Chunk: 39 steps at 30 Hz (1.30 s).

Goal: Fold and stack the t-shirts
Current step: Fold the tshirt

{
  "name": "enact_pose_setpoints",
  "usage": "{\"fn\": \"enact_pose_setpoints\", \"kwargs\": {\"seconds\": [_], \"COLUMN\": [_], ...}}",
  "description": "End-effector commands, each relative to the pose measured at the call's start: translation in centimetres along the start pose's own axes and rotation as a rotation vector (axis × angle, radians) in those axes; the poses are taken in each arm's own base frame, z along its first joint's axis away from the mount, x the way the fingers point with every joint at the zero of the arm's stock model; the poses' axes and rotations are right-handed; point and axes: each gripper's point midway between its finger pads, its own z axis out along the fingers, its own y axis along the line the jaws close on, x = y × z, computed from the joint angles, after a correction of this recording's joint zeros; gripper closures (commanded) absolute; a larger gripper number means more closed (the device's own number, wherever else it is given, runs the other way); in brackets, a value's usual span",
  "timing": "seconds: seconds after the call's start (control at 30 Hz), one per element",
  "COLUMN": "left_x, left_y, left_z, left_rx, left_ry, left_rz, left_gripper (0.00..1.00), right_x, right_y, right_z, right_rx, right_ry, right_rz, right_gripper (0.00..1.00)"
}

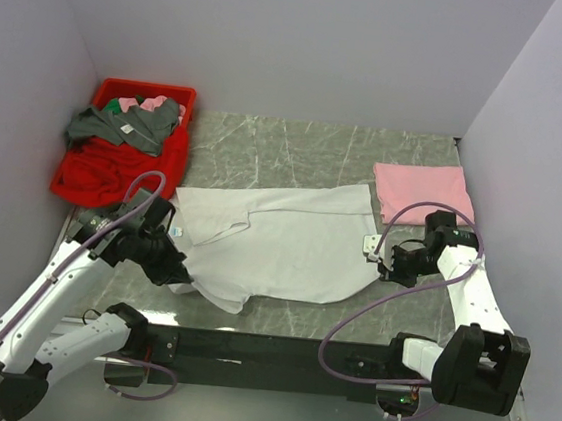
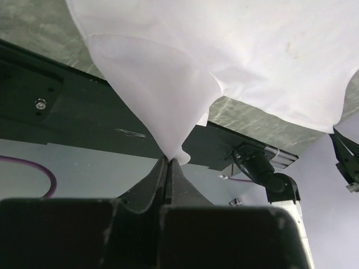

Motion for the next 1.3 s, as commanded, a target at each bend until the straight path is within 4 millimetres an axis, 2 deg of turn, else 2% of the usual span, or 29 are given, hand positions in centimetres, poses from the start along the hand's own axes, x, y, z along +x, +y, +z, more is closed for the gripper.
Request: {"fn": "enact_pose_setpoints", "kwargs": {"seconds": [0.0,0.13,0.17,0.27,0.4,0.6,0.73,0.83,0.87,0.93,1.1,1.27], "left_x": [-0.3,0.4,0.8,1.2,1.2,-0.9,-2.5,-2.9,-3.8,-4.5,-5.7,-6.4], "left_y": [-0.2,2.1,3.4,5.1,6.2,5.7,6.9,7.1,7.3,7.5,5.8,4.1], "left_z": [-0.9,1.4,2.4,3.5,4.4,5.5,6.3,6.4,6.4,6.2,5.9,6.5], "left_rx": [-0.006,-0.100,-0.143,-0.192,-0.249,-0.350,-0.462,-0.476,-0.496,-0.517,-0.491,-0.472], "left_ry": [-0.014,0.041,0.067,0.090,0.100,0.058,0.017,0.025,-0.019,-0.029,-0.049,-0.039], "left_rz": [0.033,0.035,0.024,0.014,0.031,0.086,0.111,0.099,0.108,0.113,0.145,0.179], "left_gripper": [1.00,1.00,1.00,1.00,1.00,1.00,1.00,1.00,1.00,1.00,1.00,1.00], "right_x": [-0.7,-1.1,-1.1,-1.1,-1.1,-1.0,-0.9,-0.9,-0.9,-1.0,-1.0,-1.0], "right_y": [0.0,-0.3,-0.4,-0.4,-0.4,-0.8,-0.7,-0.9,-0.9,-1.0,-1.1,-1.4], "right_z": [-0.2,-0.3,-0.3,-0.3,0.0,0.1,0.1,0.1,0.2,0.1,0.2,0.3], "right_rx": [0.012,0.025,0.025,0.023,0.020,0.026,0.028,0.030,0.027,0.030,0.034,0.038], "right_ry": [-0.022,-0.034,-0.036,-0.040,-0.048,-0.050,-0.045,-0.046,-0.048,-0.051,-0.051,-0.056], "right_rz": [-0.016,-0.021,-0.019,-0.016,-0.011,0.004,0.004,0.003,0.006,0.003,0.004,0.013], "right_gripper": [1.00,1.00,1.00,1.00,1.00,1.00,1.00,1.00,1.00,1.00,1.00,1.00]}}
